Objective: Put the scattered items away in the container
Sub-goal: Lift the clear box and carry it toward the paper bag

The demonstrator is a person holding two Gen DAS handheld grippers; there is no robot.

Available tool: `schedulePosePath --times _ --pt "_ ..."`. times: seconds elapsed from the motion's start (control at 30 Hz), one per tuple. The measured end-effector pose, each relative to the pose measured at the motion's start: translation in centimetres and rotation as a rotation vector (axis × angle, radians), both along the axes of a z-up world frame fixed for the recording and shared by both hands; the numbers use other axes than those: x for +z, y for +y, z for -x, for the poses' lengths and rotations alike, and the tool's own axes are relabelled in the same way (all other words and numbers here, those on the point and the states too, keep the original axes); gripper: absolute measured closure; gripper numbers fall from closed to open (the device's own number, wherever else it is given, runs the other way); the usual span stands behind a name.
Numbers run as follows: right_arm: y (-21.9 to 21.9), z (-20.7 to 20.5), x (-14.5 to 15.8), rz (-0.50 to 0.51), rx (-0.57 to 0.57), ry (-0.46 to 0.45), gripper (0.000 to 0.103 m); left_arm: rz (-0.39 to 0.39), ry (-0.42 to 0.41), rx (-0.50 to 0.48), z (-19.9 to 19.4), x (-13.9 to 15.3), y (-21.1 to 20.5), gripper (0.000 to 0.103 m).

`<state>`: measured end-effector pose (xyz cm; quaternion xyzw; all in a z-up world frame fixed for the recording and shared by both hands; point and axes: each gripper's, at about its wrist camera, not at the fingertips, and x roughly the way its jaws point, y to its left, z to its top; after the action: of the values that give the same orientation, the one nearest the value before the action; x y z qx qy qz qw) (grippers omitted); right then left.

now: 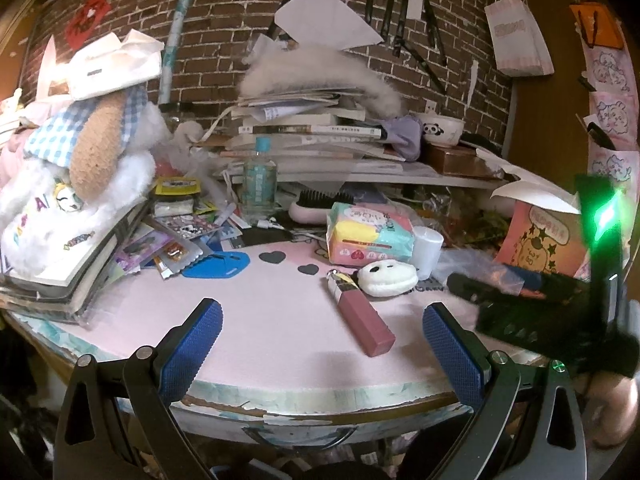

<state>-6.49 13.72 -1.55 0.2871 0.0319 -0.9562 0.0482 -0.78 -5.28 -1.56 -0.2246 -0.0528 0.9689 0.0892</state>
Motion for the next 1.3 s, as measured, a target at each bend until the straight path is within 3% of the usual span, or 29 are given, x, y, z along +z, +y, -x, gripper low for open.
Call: schedulePosePath --times 0.3,0.63,1.03,1.3 --pt "-0.2 -1.6 3.1 0.058 0.118 0.028 0.031 -0.010 -0.048 -0.004 1.0 -0.8 0.3 0.003" --pt "1.1 -3.5 8.9 0.155 0.233 0.083 0.031 -0.009 -0.050 -0.012 1.0 -0.8 0.6 0.003" --pt "9.9 -3.7 14.3 0.084 0.042 0.151 0.032 0.000 -0.051 -0.028 1.0 -0.6 1.3 0.003" --pt "14.8 -1.8 14.6 0.002 -0.066 0.086 0.031 0.009 -0.056 -0.036 1.0 -0.6 1.6 0.003"
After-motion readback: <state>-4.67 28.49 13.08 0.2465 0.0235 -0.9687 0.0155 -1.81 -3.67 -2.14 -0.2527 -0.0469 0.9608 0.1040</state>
